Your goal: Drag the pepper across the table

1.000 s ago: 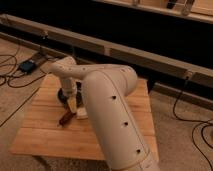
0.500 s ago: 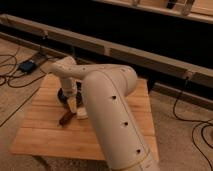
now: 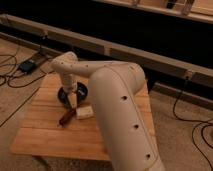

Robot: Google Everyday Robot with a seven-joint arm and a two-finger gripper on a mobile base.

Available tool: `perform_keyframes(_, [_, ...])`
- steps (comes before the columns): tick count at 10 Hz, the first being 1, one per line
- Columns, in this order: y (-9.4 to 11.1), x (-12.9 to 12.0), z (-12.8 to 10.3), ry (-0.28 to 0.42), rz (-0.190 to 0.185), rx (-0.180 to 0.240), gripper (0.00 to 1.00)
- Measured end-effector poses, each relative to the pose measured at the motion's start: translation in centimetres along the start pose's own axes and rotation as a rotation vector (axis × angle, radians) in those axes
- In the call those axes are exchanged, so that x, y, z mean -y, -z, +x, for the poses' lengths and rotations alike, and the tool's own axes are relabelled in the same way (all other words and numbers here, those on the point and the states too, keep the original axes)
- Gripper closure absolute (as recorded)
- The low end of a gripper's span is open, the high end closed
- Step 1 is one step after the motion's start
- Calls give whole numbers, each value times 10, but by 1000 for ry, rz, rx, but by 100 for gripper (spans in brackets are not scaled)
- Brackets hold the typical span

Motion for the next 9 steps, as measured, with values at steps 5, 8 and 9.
perform_keyframes(5, [12,-52,-37,255,77,38,30])
perform_keyframes(8, [-2,-86,-69,380,52,37,30])
perform_keyframes(9, [-8,-91,-77,405,44,39,30])
